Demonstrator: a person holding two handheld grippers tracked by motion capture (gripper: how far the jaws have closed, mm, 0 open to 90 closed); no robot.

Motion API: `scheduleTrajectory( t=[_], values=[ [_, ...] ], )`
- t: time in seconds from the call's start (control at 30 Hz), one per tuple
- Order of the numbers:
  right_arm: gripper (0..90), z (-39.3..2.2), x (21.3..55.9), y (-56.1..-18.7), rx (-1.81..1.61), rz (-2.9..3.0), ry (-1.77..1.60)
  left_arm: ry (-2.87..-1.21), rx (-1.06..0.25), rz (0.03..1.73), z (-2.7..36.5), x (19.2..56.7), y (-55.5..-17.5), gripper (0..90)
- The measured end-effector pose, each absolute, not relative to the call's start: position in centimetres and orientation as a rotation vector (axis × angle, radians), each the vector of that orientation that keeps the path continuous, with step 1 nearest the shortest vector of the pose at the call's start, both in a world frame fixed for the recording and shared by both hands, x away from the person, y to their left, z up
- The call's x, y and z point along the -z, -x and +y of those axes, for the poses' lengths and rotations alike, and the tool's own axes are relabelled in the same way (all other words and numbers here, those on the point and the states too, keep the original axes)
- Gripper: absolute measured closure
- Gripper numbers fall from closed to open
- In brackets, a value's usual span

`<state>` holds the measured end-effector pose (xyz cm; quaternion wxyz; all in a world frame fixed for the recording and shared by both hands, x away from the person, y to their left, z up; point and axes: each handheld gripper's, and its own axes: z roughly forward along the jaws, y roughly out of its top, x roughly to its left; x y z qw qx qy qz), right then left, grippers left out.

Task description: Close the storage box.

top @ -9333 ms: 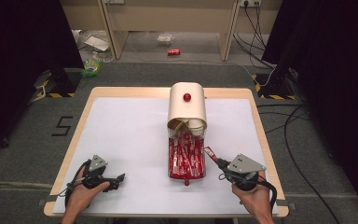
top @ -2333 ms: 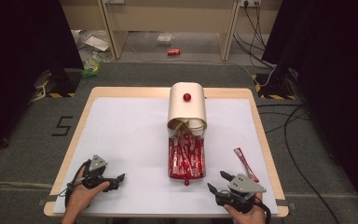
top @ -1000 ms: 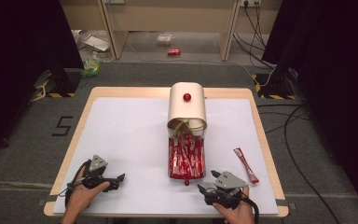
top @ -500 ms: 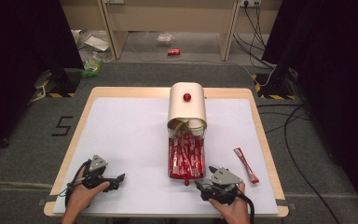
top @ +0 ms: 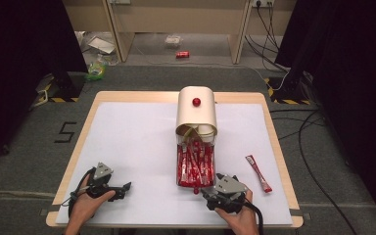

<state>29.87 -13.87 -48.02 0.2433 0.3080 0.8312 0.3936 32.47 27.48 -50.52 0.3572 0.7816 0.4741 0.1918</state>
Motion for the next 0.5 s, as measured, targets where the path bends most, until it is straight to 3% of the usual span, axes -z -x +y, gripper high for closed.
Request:
scheduleTrajectory(
  t=[0.5],
  values=[
    [24.8, -13.82, 47.72, -30.83, -1.097, 2.200, -0.866, -2.018, -0.494, 1.224, 27.49, 50.52, -32.48, 5.9]
  ],
)
